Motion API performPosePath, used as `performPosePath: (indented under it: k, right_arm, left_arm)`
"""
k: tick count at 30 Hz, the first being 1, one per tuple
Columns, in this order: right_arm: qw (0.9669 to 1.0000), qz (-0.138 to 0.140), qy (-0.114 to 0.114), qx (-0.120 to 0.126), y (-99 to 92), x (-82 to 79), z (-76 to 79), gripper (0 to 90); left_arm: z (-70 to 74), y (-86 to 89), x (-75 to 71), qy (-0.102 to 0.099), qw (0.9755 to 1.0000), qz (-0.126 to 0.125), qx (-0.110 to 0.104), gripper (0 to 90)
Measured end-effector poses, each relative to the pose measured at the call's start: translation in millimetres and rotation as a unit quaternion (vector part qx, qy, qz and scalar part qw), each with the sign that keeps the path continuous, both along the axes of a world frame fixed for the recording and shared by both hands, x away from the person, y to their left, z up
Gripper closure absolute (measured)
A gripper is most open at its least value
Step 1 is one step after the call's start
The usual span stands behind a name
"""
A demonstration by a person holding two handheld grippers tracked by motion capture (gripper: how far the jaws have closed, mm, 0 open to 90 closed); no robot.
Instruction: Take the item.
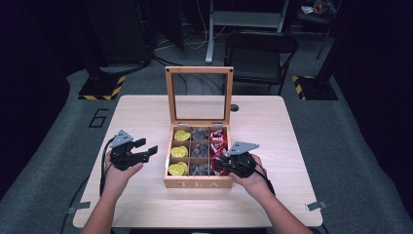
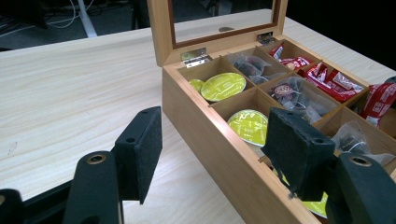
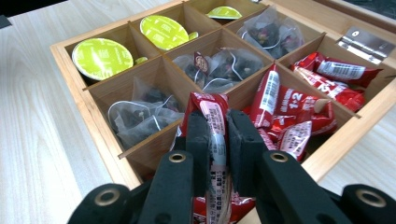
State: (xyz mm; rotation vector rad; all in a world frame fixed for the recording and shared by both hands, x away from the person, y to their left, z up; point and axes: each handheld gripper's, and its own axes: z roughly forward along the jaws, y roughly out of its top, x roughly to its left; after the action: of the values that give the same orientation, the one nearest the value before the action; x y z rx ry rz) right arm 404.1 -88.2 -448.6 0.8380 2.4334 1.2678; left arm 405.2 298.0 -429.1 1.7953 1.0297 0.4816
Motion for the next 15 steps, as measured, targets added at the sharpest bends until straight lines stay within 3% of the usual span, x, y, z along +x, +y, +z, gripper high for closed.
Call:
performPosePath:
  k: [15]
  right_arm:
    - [0.9996,-0.004,-0.022,0.017,-9.1,-0.3,26.1,79.7]
  left_arm:
    - [-0.1,0.9,0.5,0.0,1.0,0.0,0.001,36.8]
